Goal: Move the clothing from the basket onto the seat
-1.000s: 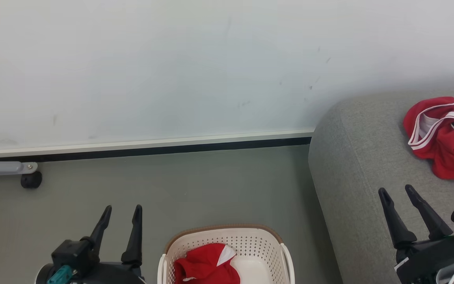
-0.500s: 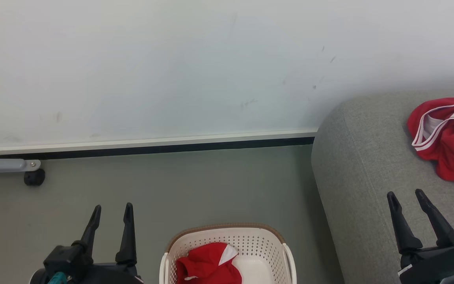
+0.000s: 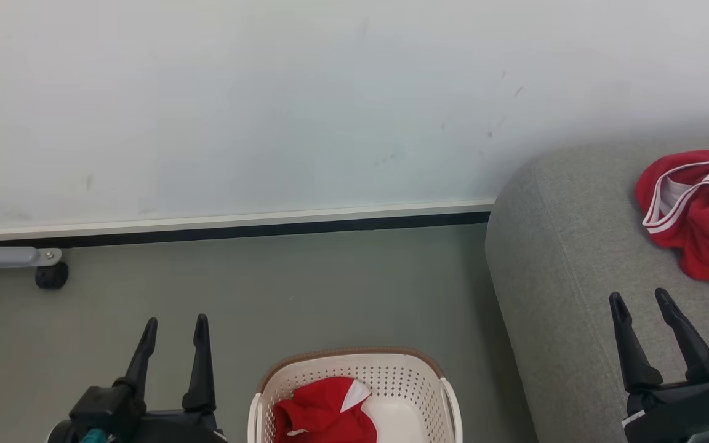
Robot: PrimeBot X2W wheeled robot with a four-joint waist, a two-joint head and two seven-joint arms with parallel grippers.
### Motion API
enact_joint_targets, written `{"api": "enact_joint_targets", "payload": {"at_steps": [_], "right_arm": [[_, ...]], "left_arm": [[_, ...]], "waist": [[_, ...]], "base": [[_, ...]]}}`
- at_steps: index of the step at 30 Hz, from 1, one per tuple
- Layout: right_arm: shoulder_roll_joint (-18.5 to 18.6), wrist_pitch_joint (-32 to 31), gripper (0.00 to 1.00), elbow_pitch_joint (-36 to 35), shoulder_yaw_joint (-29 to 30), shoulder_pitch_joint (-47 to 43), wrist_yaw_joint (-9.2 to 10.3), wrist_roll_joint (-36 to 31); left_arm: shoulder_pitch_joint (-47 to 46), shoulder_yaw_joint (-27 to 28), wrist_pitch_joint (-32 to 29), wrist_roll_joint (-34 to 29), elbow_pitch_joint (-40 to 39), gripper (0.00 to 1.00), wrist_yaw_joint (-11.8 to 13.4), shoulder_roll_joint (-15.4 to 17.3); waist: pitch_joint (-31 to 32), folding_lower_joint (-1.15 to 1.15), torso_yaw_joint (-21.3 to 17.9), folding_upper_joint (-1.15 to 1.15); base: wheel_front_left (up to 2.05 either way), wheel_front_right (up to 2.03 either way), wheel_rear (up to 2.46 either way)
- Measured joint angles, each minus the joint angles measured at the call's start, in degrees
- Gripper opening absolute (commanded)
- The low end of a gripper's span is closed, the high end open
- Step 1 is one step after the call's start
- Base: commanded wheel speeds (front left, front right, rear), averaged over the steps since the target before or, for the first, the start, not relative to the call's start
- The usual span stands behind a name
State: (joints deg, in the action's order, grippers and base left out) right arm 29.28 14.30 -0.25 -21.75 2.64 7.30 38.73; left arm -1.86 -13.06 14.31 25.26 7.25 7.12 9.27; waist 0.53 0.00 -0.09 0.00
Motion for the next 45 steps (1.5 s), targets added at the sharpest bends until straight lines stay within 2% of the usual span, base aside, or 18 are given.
{"api": "enact_joint_targets", "payload": {"at_steps": [6, 18, 30, 45], "right_arm": [[-0.93, 0.16, 1.00, -0.94, 0.68, -0.26, 0.00, -1.59], [-1.65, 0.25, 1.00, -2.34, 3.58, -0.02, -0.88, -3.01], [-1.99, 0.40, 1.00, -3.05, 7.13, 3.62, -3.28, -3.39], [-4.66, 0.41, 1.00, -1.79, 9.83, 11.24, -7.17, -3.41]], "left_arm": [[0.86, 1.34, 0.00, -0.68, -1.26, 1.00, 0.01, -0.07], [-1.56, 0.22, 0.01, -1.90, -2.56, 1.00, 0.00, -0.75], [-9.36, -2.92, -0.20, -4.00, 0.43, 1.00, -1.57, -1.20], [-22.03, -7.59, -5.49, -5.78, 10.69, 1.00, -4.15, -2.94]], "waist": [[-0.82, 0.00, -0.40, 0.00], [-5.11, 0.00, -1.72, 0.00], [-13.17, 0.02, -3.84, 0.01], [-24.75, 0.02, -8.36, 0.01]], "base": [[0.00, 0.00, 0.00], [0.00, 0.00, 0.00], [0.00, 0.00, 0.00], [0.00, 0.00, 0.00]]}}
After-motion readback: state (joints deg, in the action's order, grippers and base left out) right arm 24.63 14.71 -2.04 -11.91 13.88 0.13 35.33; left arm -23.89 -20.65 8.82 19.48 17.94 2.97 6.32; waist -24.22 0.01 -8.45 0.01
